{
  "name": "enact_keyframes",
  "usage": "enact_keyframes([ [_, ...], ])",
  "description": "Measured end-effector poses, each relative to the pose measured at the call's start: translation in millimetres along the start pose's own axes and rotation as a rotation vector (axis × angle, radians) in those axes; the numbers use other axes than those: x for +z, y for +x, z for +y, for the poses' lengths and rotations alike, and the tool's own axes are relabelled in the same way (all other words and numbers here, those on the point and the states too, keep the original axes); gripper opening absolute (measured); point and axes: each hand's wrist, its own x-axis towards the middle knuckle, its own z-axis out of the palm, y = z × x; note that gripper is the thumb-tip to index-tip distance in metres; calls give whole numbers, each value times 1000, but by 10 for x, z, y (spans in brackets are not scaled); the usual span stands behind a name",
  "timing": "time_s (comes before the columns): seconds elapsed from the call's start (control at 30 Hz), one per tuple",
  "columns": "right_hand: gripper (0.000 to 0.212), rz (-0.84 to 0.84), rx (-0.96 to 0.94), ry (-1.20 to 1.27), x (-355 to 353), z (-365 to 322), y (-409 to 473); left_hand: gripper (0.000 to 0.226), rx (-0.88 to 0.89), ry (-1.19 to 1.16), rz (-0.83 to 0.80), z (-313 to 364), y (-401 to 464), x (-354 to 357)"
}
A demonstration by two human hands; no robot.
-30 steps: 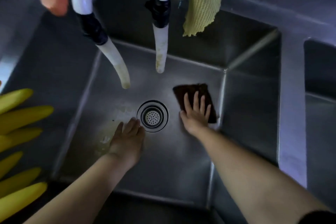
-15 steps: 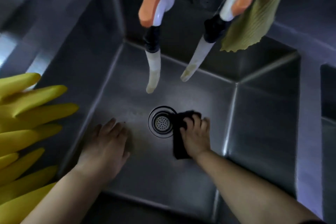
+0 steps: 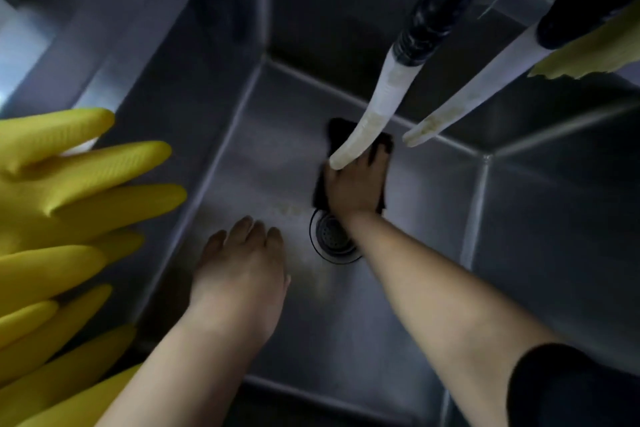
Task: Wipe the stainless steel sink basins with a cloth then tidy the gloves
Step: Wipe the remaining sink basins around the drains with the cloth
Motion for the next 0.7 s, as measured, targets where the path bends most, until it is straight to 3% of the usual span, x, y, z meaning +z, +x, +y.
enact_keyframes([
  [0.13,69,-138,-275,95,120,-663,-224,51,-22,-55,-16,-4,0,-45],
  [0.23,66,-197,-423,115,140,-615,-169,48,-42,-63,-12,-19,2,-42],
  [0.3,64,-146,-431,141,89,-399,-99,46,-48,-60,-23,-22,-4,-32],
  [0.4,66,-61,-271,88,20,101,6,44,-54,-59,-24,2,-12,-46],
  [0.47,66,-95,-128,23,4,493,15,42,-57,-43,1,20,-12,-67],
  [0.6,66,-121,274,35,-11,1291,-125,34,-51,-84,7,47,-12,-83],
  [0.7,66,-102,526,70,-36,1453,-62,29,-37,-117,4,49,-28,-106],
])
